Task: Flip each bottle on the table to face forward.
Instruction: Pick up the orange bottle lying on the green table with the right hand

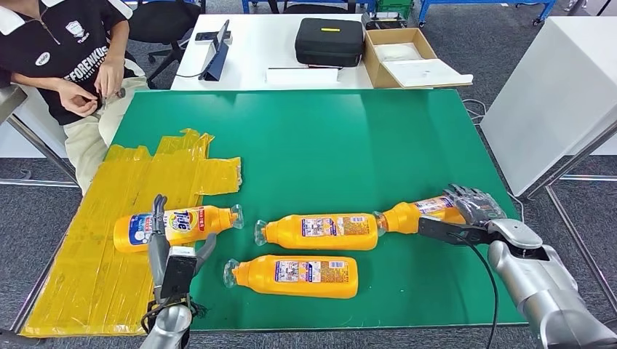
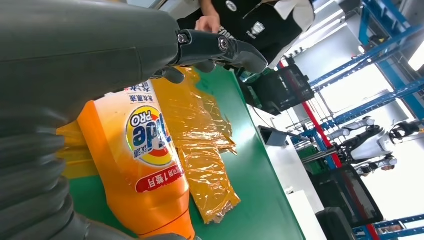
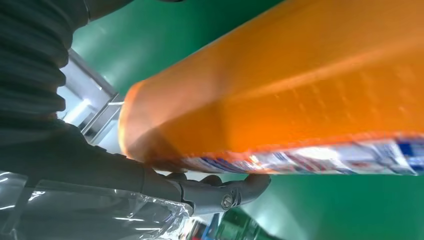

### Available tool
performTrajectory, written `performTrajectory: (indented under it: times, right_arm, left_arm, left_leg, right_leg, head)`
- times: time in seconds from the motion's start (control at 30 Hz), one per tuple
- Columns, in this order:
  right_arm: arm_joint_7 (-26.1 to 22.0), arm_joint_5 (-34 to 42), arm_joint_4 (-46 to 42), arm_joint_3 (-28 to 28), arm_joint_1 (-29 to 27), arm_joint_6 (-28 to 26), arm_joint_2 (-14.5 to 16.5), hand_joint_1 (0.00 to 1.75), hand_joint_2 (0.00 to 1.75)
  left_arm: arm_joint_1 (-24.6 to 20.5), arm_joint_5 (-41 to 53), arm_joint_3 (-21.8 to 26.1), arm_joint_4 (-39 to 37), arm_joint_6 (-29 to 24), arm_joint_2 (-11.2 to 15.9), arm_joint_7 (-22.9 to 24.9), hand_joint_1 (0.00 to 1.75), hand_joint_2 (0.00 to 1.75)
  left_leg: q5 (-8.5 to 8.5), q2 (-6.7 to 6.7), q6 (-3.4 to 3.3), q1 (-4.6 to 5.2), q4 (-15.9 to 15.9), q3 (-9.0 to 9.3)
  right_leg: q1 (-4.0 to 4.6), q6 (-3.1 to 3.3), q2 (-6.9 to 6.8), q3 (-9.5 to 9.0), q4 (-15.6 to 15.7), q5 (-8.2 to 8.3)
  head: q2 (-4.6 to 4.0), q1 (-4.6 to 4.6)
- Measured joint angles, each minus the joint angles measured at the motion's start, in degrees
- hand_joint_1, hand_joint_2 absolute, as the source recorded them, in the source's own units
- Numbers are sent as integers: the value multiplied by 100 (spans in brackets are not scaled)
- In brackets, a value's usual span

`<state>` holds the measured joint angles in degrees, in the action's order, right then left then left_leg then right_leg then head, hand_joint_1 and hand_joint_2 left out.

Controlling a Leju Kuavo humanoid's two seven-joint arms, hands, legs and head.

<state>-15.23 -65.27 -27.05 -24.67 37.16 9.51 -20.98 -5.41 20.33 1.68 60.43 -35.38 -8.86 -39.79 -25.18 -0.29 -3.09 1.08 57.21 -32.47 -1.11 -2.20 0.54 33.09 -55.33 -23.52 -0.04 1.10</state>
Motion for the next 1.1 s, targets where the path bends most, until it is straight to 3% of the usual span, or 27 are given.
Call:
performTrajectory:
  times: [0.3,0.43,0.47,0.57,0.6,0.63,1.1]
  right_arm:
    - [-167,276,-13,-342,185,633,-84,0,175]
    - [-320,674,-35,-589,194,1204,-188,4,175]
    - [-339,796,-54,-674,194,1301,-232,17,175]
    - [-326,1071,-118,-941,212,1408,-355,137,175]
    - [-308,1117,-133,-1022,219,1413,-381,167,175]
    - [-290,1150,-145,-1094,227,1419,-403,174,175]
    - [-221,1279,-214,-1573,323,1484,-556,175,175]
  left_arm:
    - [-60,-111,-4,-125,-69,3,-27,0,175]
    - [-73,-250,-32,-155,-129,11,-29,0,175]
    - [-74,-302,-46,-163,-159,18,-29,0,175]
    - [-75,-468,-111,-178,-252,48,-29,0,175]
    - [-75,-514,-133,-181,-274,60,-30,0,175]
    - [-76,-551,-153,-186,-290,72,-31,0,175]
    - [-98,-666,-304,-287,-326,138,-32,0,175]
  left_leg:
    - [-1,1,0,0,0,13]
    - [1,-9,-1,1,0,14]
    - [1,-12,-1,1,0,13]
    - [1,-14,-1,1,0,12]
    - [1,-14,-1,1,0,12]
    - [1,-14,-1,1,0,12]
    - [0,-23,-2,3,0,13]
  right_leg:
    - [0,0,0,-14,2,0]
    - [0,0,-7,-17,2,0]
    - [0,0,-8,-18,2,0]
    - [0,0,-10,-19,2,0]
    - [0,-1,-10,-19,2,-1]
    - [0,-1,-10,-19,2,-1]
    - [-1,-1,-18,-25,9,-1]
  head:
    - [1,-1]
    - [1,2]
    - [1,1]
    - [2,-1]
    - [1,0]
    - [1,0]
    - [1,0]
